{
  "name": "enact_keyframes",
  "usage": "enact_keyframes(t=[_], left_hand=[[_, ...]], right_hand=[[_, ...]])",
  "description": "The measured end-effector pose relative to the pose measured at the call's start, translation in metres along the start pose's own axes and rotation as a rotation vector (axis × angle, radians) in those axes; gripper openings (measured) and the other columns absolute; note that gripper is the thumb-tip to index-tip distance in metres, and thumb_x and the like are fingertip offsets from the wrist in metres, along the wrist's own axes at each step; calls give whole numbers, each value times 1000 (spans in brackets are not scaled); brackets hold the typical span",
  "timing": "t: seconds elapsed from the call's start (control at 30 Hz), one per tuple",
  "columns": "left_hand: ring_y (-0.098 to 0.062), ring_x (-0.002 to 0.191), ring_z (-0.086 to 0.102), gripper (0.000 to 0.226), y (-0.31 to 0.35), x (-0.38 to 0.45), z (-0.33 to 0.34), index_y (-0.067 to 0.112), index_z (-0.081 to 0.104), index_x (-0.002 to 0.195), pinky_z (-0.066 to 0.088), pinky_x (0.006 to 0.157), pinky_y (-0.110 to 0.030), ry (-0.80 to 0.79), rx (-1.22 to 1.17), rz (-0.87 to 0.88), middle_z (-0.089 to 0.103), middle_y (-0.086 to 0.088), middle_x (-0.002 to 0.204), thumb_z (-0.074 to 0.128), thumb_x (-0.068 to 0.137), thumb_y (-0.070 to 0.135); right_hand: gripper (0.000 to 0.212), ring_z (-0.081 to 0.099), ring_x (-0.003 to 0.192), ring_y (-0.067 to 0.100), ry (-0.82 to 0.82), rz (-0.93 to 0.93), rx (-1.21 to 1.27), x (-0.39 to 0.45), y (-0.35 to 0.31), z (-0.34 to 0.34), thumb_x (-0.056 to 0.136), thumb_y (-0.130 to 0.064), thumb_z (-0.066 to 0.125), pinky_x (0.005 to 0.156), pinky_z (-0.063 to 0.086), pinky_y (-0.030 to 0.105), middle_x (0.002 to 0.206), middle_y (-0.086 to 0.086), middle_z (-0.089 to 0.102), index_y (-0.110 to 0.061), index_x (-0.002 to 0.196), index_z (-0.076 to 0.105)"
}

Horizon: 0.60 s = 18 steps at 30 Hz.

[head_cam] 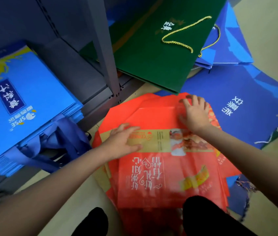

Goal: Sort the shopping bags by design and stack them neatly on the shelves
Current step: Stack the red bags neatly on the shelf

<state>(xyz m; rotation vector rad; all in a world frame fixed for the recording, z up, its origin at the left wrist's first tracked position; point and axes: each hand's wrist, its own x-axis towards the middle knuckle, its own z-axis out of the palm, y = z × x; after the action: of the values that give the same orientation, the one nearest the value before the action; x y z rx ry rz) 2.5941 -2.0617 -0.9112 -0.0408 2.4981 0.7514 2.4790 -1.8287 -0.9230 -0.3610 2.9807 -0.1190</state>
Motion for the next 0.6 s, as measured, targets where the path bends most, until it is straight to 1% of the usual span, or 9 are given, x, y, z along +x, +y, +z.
enact_keyframes(t=[0.07,0.13,0.2,0.23,0.3,0.4,0.5,0.57,0.6], left_hand=[[-28,141,19,76,5,7,12,23,29,145,18,115,-33,-47,-54,-88,17,-14,152,66,82,45],[-32,142,16,81,8,15,19,18,25,147,18,115,-33,-40,-63,-168,10,-17,153,66,82,45],[-33,141,17,83,13,23,21,16,23,147,19,115,-32,1,-110,-246,7,-17,154,65,82,45],[-31,141,18,81,15,27,22,15,25,147,20,114,-30,18,-130,-261,9,-16,154,65,83,45],[-26,141,21,75,22,32,22,14,29,146,22,109,-23,34,-181,-257,15,-15,154,63,85,42],[-26,137,29,70,31,34,22,13,33,144,27,106,-24,69,-264,-290,24,-15,150,62,86,40],[-25,134,35,60,27,35,13,10,40,140,28,108,-25,165,-345,-290,33,-14,146,62,88,33],[-25,129,40,51,18,33,8,9,46,136,30,107,-25,239,-382,-258,41,-14,141,60,89,23],[-25,128,42,49,12,30,8,9,47,135,31,107,-26,266,-387,-261,43,-14,139,59,89,20]], right_hand=[[76,21,133,36,-96,216,86,-9,31,-1,77,-35,71,107,20,50,148,14,21,-18,140,32],[84,31,129,35,-215,429,270,-20,62,-1,70,-45,77,103,29,47,140,16,31,-13,135,34],[71,49,104,25,-334,507,516,-29,78,1,60,-50,80,83,43,36,109,11,51,-10,107,44],[66,51,92,21,-338,485,579,-31,79,4,58,-49,81,75,44,33,96,8,54,-12,98,44],[60,57,91,24,-292,450,626,-30,73,6,67,-36,81,81,47,36,100,10,60,-11,109,46],[74,53,111,25,-191,304,646,-19,60,-1,75,-20,78,96,42,35,125,10,51,-10,136,37],[74,56,95,20,-37,229,824,-7,62,-18,78,-6,73,82,49,28,132,4,47,-14,140,34],[70,55,81,12,56,271,970,-3,69,-27,82,-2,67,63,50,16,130,1,47,-14,141,31],[69,54,84,12,72,325,998,-2,72,-28,84,-5,66,65,48,17,131,2,46,-13,142,30]])
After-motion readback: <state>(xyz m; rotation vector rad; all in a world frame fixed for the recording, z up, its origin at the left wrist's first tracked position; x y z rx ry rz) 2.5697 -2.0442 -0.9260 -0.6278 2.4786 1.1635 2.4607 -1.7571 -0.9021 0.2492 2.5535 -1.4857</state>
